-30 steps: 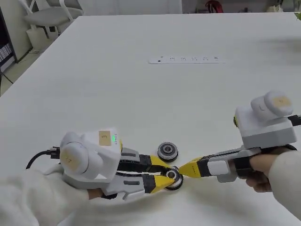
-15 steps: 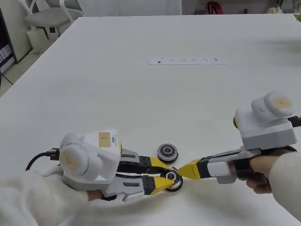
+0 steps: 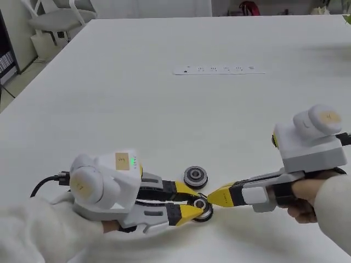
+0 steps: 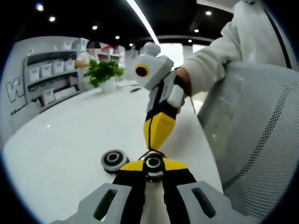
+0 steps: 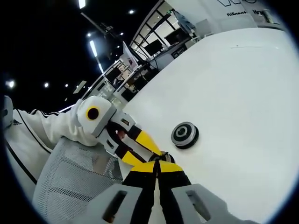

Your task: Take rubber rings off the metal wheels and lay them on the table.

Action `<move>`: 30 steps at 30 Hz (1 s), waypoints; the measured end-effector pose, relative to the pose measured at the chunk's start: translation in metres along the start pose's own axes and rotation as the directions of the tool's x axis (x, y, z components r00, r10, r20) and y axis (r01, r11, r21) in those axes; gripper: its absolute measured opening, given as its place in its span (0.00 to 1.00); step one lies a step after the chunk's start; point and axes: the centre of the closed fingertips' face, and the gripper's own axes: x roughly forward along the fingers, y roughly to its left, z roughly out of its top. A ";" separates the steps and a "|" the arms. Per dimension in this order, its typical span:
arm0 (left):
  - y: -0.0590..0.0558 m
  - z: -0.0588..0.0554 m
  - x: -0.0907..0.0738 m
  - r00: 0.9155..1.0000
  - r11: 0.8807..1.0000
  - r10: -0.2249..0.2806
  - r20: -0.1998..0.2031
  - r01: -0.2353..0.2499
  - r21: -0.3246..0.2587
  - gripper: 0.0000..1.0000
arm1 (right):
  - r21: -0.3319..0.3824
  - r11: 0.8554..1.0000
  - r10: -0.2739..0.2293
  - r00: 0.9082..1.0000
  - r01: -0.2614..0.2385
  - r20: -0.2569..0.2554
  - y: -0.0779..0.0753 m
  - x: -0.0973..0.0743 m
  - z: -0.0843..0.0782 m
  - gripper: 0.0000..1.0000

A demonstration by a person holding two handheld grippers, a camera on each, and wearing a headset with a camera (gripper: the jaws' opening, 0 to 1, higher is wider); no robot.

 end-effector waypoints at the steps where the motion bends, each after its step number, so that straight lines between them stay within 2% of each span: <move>1: 0.000 0.000 0.000 1.000 1.000 0.000 0.000 0.000 0.000 0.14 | -0.003 1.000 0.000 1.000 0.000 0.000 0.000 0.000 0.000 0.00; 20: 0.001 0.000 0.000 1.000 1.000 0.007 -0.004 -0.007 0.002 0.13 | -0.008 1.000 0.014 1.000 -0.014 0.016 0.004 -0.001 0.004 0.00; 30: 0.001 0.000 0.000 1.000 1.000 0.007 -0.004 -0.007 0.004 0.13 | 0.009 1.000 0.025 0.998 -0.025 0.049 0.006 -0.003 0.011 0.00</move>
